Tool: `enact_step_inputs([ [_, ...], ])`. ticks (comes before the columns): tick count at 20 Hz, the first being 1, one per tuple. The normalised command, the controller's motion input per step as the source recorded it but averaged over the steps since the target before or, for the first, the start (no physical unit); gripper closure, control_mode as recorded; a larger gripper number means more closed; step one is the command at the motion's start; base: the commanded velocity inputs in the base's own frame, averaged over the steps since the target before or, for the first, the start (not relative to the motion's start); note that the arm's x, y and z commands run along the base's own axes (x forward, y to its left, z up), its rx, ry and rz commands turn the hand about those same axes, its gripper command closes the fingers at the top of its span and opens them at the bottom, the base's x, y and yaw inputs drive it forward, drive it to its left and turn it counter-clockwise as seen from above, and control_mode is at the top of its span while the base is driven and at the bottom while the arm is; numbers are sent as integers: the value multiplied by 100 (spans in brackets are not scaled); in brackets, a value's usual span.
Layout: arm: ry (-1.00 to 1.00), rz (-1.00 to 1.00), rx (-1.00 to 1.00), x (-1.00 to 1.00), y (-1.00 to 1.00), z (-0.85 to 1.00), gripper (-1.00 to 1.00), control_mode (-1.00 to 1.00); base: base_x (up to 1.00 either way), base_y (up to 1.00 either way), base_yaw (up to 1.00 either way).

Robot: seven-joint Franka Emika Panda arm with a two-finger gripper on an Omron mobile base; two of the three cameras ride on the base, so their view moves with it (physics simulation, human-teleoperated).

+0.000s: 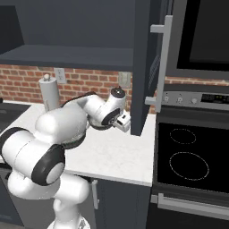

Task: Pick up the bowls on the counter and stack them on top of one another in the open cabinet. Place the smaller bowl on top of the larger bowl.

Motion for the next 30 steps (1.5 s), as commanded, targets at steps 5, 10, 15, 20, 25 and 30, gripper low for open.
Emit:
enact_step_inputs([
  [5, 3, 0, 0, -46, 62, 34, 100, -100, 0, 0, 0],
  [10, 1, 0, 0, -43, 58, 37, 100, -100, 0, 0, 0],
  [15, 3, 0, 0, -22, 44, 33, 100, -100, 0, 0, 0],
  [20, 7, 0, 0, -4, 40, -2, 100, -100, 0, 0, 0],
  [25, 4, 0, 0, 0, 40, -11, 100, -100, 0, 0, 0],
  [30, 3, 0, 0, 0, 39, -9, 100, -100, 0, 0, 0],
])
